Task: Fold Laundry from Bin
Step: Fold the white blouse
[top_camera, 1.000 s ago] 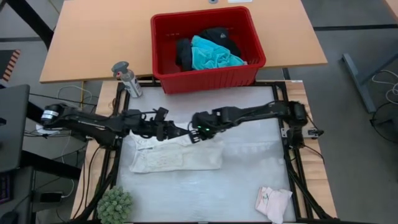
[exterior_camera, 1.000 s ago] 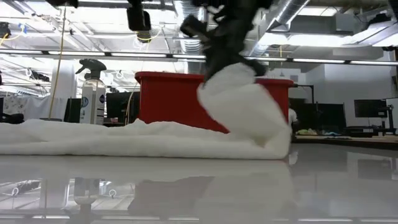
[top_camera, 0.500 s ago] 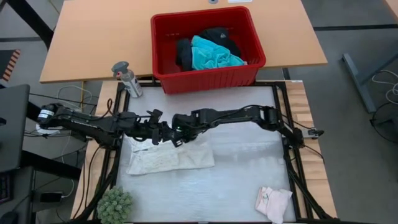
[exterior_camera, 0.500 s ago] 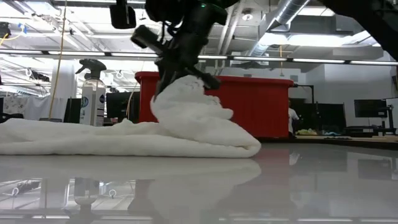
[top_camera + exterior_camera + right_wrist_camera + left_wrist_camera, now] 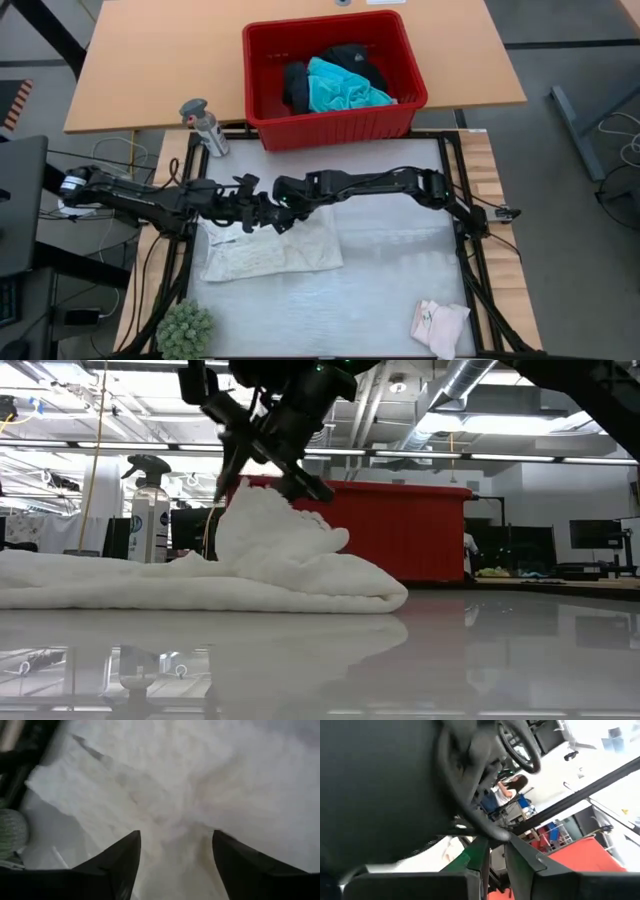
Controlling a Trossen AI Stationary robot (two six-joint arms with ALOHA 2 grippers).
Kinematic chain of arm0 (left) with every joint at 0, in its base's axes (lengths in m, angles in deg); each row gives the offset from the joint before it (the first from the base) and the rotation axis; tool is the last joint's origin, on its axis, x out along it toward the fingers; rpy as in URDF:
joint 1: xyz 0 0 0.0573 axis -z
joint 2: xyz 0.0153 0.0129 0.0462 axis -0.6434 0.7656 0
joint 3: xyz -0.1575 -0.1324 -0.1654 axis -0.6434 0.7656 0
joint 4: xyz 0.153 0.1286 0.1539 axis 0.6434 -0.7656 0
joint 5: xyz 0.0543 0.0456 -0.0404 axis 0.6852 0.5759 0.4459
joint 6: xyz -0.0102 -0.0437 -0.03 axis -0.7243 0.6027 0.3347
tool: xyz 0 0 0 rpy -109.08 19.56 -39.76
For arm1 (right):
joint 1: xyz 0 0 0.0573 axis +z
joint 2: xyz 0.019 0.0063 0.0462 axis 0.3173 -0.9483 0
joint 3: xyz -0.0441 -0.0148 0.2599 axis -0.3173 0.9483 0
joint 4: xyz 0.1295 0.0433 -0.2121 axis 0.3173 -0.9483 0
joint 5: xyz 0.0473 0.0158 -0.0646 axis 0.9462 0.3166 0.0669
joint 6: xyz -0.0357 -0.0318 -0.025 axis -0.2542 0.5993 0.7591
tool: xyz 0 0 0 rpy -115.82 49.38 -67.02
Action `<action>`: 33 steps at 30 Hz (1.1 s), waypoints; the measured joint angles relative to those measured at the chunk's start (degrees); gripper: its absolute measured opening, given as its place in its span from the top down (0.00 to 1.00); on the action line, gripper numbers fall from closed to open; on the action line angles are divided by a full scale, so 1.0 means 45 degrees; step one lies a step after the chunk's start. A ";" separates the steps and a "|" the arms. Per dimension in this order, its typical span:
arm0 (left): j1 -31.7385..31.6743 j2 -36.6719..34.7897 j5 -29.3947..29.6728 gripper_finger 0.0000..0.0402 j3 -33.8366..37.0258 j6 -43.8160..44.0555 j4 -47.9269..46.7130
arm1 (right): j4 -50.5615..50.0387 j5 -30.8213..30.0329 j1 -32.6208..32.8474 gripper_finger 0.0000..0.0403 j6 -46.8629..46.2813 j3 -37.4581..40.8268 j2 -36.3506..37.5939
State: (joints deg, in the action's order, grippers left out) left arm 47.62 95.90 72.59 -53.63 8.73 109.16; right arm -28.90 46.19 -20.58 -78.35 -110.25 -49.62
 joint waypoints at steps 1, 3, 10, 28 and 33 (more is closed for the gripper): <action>0.0000 -0.0021 -0.0116 0.89 -0.0005 -0.0069 0.0161 | -0.0011 -0.0104 0.0012 0.32 0.0299 -0.0163 0.0039; 0.0009 -0.0107 -0.0436 0.89 -0.0010 -0.0257 0.0283 | -0.0226 -0.0385 0.0012 0.32 0.0822 -0.0518 0.0151; 0.0432 -0.1314 -0.1800 0.89 -0.0005 0.0110 0.1057 | -0.5392 -0.3377 0.0166 0.32 0.2137 -0.1788 0.0653; 0.1506 -0.3523 0.1514 0.89 -0.0010 -0.1419 -0.0460 | -0.5243 -0.3953 -0.0529 0.55 0.2336 0.0981 0.0596; 0.1506 -0.3528 0.1575 0.89 -0.0010 -0.1419 -0.0447 | -0.3743 -0.3364 -0.0557 0.57 0.2171 0.0985 0.0612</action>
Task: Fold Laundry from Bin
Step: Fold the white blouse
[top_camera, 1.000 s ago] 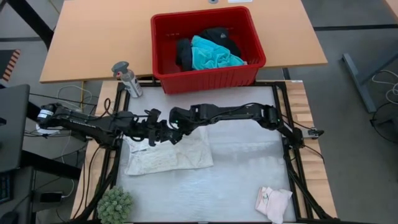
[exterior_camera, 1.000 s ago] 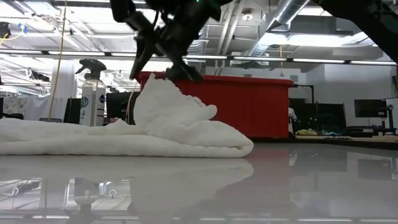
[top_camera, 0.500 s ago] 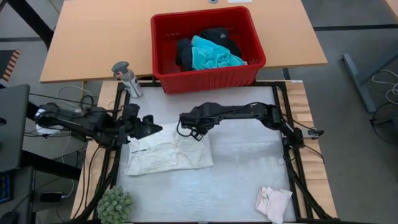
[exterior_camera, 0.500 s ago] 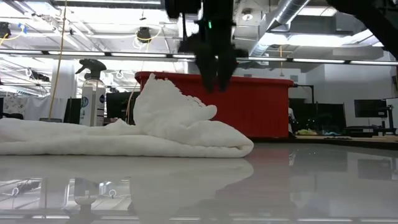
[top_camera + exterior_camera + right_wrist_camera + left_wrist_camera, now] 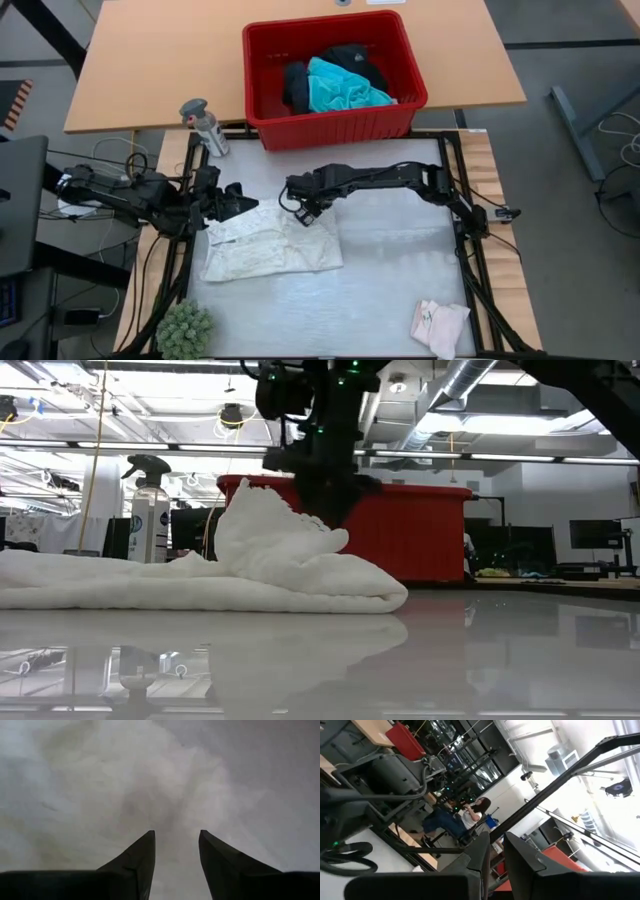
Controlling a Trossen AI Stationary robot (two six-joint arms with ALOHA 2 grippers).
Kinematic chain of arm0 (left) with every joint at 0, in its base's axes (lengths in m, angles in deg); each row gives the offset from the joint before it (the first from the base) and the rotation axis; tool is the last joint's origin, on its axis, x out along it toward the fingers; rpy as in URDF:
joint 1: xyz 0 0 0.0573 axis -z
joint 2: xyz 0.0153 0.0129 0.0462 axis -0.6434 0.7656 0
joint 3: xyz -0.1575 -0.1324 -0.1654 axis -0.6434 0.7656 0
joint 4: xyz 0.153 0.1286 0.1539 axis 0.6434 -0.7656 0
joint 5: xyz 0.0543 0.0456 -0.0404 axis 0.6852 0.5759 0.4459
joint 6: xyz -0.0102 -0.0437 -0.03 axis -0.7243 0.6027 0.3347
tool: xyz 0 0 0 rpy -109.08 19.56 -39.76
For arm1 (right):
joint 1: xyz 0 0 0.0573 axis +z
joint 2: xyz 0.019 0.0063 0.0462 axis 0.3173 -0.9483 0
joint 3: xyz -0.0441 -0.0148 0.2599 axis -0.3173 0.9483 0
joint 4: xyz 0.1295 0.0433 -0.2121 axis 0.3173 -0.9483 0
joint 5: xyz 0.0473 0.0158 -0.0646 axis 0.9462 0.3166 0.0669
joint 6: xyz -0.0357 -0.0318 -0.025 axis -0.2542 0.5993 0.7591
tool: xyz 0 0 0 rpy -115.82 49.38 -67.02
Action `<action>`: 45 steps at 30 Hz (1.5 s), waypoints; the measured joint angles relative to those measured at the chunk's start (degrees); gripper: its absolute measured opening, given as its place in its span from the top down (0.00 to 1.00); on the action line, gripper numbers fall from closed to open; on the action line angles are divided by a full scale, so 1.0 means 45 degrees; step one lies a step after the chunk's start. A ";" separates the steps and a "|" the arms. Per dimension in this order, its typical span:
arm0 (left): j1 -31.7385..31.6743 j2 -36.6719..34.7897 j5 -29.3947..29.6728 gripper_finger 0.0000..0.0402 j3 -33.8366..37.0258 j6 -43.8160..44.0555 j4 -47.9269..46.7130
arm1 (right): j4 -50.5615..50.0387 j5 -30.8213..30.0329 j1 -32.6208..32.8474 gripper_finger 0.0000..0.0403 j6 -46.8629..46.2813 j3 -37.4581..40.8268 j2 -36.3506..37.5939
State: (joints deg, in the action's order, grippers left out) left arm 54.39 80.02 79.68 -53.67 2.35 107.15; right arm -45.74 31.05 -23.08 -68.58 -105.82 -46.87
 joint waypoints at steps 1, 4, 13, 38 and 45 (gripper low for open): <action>0.0000 0.0000 0.0000 0.89 0.0000 -0.0018 0.0005 | 0.0854 0.0266 -0.0049 0.57 0.0158 0.0000 0.0000; 0.0000 0.0000 0.0000 0.89 0.0000 -0.0036 0.0015 | 0.3604 0.1752 -0.0158 0.57 0.1054 0.0000 0.0168; 0.0000 0.0000 -0.0474 0.89 0.0000 -0.0115 -0.0040 | -0.0528 0.0376 -0.0426 0.58 0.0488 0.0184 0.0794; -0.0010 0.0000 0.0241 0.89 0.0000 -0.0257 -0.0321 | 0.7701 0.2164 -0.0608 0.58 0.0286 0.2118 0.0930; -0.0005 -0.0005 -0.0200 0.89 0.0000 -0.0165 -0.0315 | 0.1680 0.2055 0.0200 0.58 0.0230 0.2093 0.2621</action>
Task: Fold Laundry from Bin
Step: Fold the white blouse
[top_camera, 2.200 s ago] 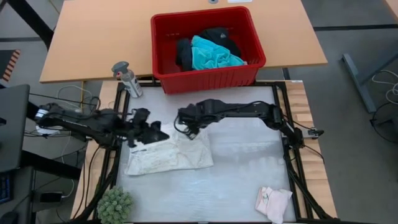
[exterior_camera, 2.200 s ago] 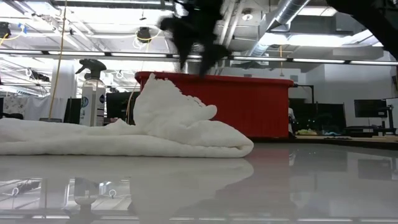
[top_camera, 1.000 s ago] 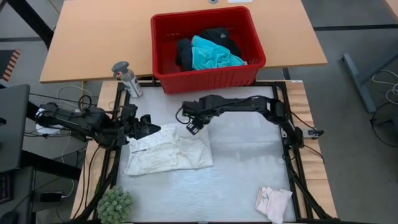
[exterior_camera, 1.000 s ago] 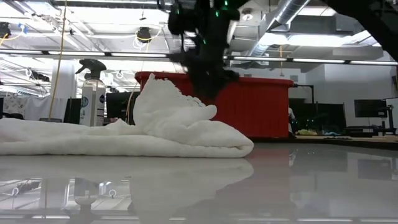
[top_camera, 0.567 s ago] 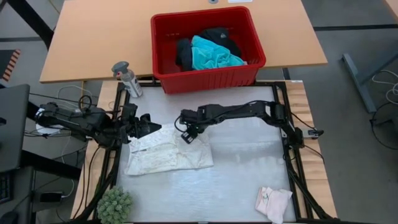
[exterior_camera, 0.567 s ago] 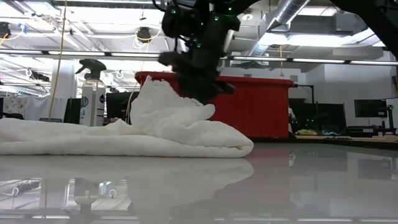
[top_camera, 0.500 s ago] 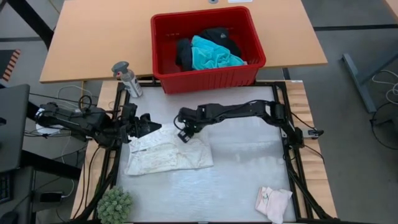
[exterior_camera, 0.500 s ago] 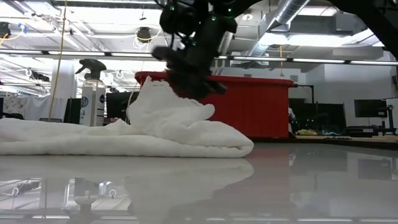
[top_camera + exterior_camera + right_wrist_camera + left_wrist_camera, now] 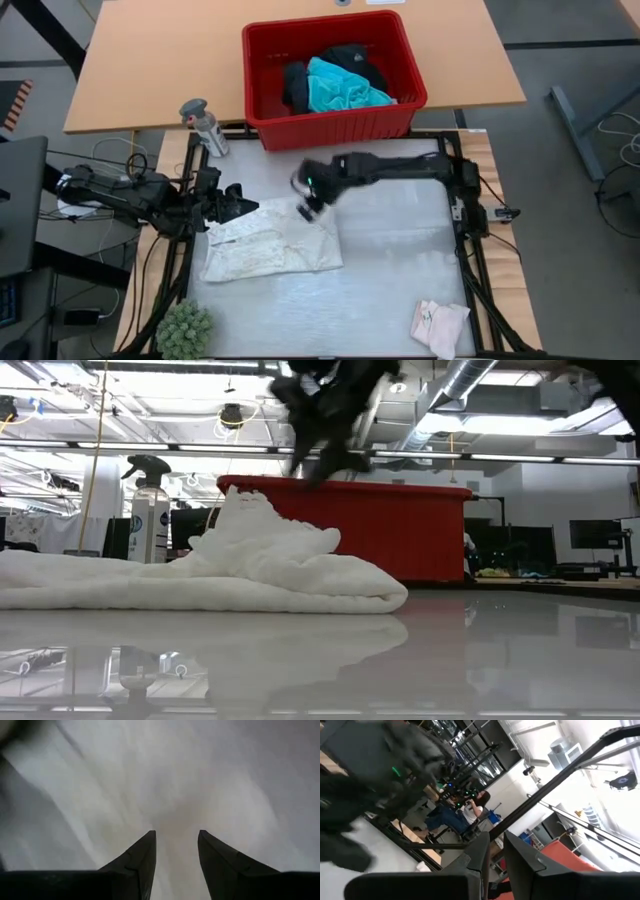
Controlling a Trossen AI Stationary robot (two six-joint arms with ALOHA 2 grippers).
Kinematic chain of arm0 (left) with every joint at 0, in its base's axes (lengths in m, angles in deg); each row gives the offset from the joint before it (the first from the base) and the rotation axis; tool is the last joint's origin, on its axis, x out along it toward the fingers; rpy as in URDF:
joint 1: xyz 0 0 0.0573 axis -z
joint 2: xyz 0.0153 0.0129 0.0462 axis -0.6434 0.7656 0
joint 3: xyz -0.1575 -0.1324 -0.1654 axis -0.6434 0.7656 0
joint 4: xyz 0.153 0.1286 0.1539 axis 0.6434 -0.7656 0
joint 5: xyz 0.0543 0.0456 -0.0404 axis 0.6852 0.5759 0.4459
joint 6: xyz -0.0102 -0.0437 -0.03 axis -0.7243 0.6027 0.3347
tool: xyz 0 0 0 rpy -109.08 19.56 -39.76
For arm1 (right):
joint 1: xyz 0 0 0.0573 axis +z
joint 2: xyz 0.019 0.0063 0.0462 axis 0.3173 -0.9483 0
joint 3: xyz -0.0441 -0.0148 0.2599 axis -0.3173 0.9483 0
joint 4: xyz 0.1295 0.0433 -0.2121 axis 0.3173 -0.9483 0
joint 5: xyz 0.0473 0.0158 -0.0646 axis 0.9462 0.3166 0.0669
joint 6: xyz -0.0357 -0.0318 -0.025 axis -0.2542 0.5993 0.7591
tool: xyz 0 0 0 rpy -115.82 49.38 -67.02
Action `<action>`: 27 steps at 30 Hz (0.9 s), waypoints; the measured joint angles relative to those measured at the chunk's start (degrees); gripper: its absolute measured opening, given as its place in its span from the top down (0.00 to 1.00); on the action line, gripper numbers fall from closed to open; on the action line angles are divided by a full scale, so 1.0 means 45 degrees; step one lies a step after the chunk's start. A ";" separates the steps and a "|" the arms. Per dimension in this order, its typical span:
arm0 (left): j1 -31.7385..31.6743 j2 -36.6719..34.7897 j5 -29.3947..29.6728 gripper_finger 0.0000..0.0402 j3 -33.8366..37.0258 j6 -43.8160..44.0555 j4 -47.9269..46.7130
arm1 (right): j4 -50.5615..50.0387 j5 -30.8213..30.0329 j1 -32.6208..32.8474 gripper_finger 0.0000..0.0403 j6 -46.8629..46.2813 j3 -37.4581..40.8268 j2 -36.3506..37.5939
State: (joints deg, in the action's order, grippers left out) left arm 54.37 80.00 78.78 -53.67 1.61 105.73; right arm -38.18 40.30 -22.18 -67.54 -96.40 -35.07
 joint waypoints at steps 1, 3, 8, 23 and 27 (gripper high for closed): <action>0.0000 0.0000 -0.0001 0.89 0.0000 0.0000 -0.0010 | -0.0782 -0.0669 0.0361 0.58 -0.0141 0.0116 0.0051; 0.0000 0.0000 0.0001 0.89 0.0000 -0.0003 -0.0028 | -0.2026 -0.1867 0.1095 0.58 -0.0621 0.0474 -0.0008; 0.0000 0.0000 0.0114 0.89 0.0000 -0.0013 -0.0161 | -0.1978 -0.2242 0.2269 0.58 -0.1926 0.1606 -0.0073; 0.0000 0.0000 0.0142 0.89 0.0000 0.0044 -0.0214 | 0.3286 -0.2085 0.2252 0.58 -0.2758 0.2638 -0.0144; 0.0000 0.0000 0.0141 0.89 0.0000 -0.0001 -0.0214 | 0.7124 -0.0278 0.2265 0.58 0.0175 0.2653 -0.0158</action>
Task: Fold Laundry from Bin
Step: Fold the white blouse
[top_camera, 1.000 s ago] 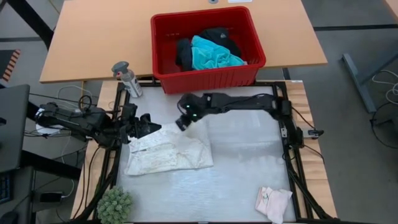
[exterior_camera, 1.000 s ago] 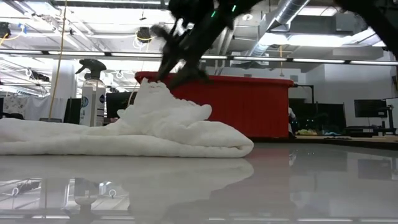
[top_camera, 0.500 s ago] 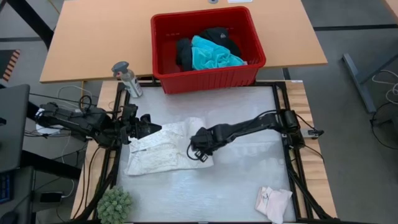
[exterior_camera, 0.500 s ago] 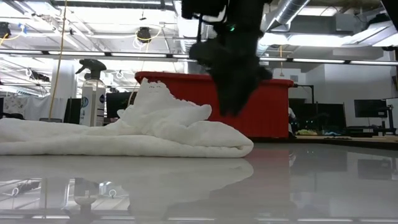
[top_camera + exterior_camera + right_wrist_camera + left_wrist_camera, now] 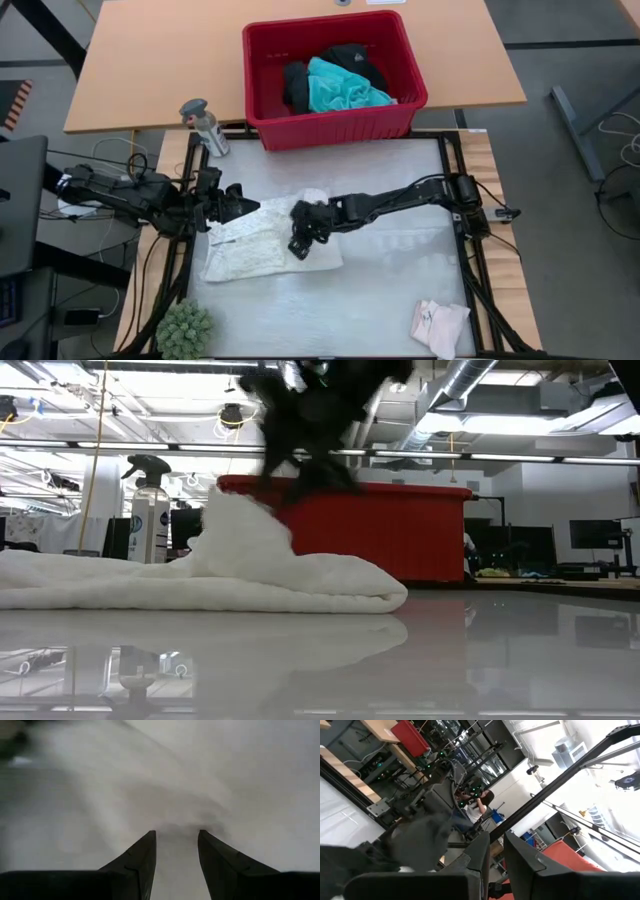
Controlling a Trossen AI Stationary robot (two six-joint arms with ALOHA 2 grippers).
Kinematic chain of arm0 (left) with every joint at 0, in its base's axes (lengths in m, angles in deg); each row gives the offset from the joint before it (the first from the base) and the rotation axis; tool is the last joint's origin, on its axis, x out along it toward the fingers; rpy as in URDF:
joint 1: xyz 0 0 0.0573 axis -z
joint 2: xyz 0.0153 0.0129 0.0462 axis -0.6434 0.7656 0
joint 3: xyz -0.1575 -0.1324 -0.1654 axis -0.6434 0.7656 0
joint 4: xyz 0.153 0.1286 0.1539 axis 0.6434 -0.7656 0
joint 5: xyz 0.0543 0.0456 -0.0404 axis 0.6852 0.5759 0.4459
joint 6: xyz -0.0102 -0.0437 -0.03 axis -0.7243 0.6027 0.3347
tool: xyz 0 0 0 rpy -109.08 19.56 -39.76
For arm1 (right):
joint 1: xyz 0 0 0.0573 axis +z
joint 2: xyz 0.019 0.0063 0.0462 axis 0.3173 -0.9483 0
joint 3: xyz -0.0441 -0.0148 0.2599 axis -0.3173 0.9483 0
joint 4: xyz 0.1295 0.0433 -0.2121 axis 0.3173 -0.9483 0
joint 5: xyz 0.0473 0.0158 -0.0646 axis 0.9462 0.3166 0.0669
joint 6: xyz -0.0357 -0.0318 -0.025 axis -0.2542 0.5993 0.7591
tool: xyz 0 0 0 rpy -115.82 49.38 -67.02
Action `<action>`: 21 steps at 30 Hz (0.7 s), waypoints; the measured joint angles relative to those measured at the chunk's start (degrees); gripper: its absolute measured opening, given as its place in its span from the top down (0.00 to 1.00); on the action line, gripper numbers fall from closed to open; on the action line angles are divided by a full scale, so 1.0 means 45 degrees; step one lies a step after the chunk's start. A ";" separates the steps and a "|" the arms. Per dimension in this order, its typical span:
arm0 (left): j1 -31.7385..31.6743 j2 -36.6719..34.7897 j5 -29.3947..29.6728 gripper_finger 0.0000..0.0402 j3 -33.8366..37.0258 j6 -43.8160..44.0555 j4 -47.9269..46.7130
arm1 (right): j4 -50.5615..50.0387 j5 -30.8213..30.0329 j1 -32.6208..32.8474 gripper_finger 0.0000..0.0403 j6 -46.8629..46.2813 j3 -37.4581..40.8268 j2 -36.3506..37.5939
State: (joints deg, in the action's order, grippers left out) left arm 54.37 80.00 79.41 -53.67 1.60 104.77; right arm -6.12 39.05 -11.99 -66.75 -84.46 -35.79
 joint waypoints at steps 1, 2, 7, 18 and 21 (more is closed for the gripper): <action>0.0000 0.0000 -0.0004 0.89 0.0000 -0.0008 0.0000 | 0.1130 0.0790 0.0015 0.58 0.0838 -0.0014 0.0005; 0.0000 0.0000 -0.0002 0.89 0.0000 -0.0008 0.0000 | 0.1927 0.1410 0.0019 0.58 0.1351 -0.0088 0.0020; 0.0000 0.0000 -0.0147 0.89 0.0000 0.0033 0.0000 | 0.0677 0.0713 0.0052 0.60 0.1297 -0.0742 0.0058; 0.0000 0.0000 -0.0332 0.89 0.0000 0.0046 0.0000 | -0.4506 -0.3055 -0.1327 0.69 -0.0668 -0.0962 0.0044; 0.0000 0.0000 -0.0227 0.89 0.0000 0.0049 0.0000 | -0.4721 -0.1570 -0.1580 0.70 -0.0790 -0.0494 -0.0154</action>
State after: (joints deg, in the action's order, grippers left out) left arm 54.37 80.00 78.39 -53.67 1.82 104.77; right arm -27.37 31.98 -19.10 -70.31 -86.69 -36.48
